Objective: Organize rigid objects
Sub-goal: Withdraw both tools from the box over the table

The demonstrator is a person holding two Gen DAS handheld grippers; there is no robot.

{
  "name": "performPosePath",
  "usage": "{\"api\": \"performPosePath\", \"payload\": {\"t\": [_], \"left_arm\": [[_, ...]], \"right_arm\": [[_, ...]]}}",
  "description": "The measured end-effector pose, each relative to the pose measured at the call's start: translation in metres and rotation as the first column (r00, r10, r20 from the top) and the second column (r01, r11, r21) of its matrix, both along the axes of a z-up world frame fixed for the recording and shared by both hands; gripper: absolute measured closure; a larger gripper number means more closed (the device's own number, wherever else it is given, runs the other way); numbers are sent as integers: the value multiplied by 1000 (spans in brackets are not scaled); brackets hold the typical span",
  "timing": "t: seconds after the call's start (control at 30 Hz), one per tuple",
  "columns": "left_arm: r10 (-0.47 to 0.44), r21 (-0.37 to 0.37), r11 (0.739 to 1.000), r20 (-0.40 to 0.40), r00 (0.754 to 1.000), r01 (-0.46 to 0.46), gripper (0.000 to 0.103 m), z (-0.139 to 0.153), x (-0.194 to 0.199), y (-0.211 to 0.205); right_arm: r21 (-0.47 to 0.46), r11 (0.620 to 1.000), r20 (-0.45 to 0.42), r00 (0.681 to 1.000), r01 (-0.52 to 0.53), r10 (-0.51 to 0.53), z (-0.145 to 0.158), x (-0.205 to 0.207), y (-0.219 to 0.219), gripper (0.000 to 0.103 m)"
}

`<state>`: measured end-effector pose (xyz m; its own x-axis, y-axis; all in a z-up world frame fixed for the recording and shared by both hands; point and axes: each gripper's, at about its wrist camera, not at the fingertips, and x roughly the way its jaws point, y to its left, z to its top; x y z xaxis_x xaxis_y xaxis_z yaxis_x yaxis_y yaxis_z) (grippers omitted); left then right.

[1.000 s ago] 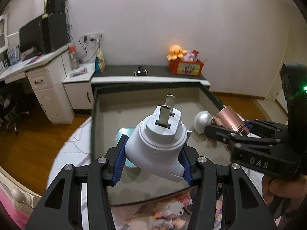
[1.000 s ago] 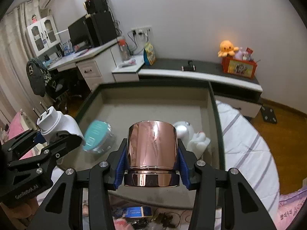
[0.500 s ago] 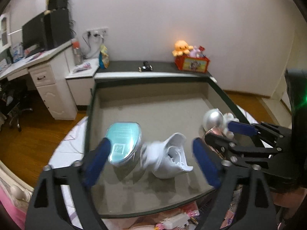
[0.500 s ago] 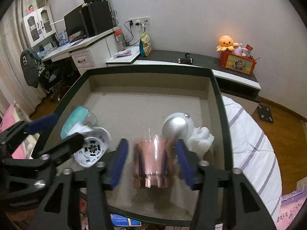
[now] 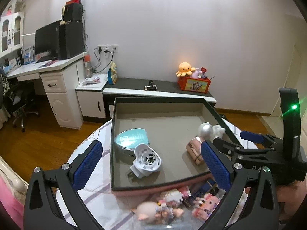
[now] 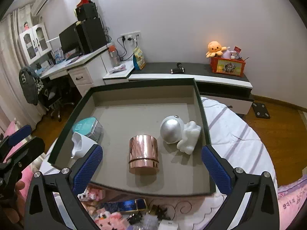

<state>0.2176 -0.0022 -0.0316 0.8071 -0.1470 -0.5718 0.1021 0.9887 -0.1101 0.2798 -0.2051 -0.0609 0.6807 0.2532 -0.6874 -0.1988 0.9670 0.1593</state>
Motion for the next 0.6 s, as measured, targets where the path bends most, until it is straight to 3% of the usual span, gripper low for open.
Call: {"api": "performPosePath", "payload": {"t": [0.6], "left_arm": [[23,2,1000,42,999,-24,0,17,-78,-5]], "right_arm": [[49,994,101,990,94,-99,38,-85,-29,0]]}}
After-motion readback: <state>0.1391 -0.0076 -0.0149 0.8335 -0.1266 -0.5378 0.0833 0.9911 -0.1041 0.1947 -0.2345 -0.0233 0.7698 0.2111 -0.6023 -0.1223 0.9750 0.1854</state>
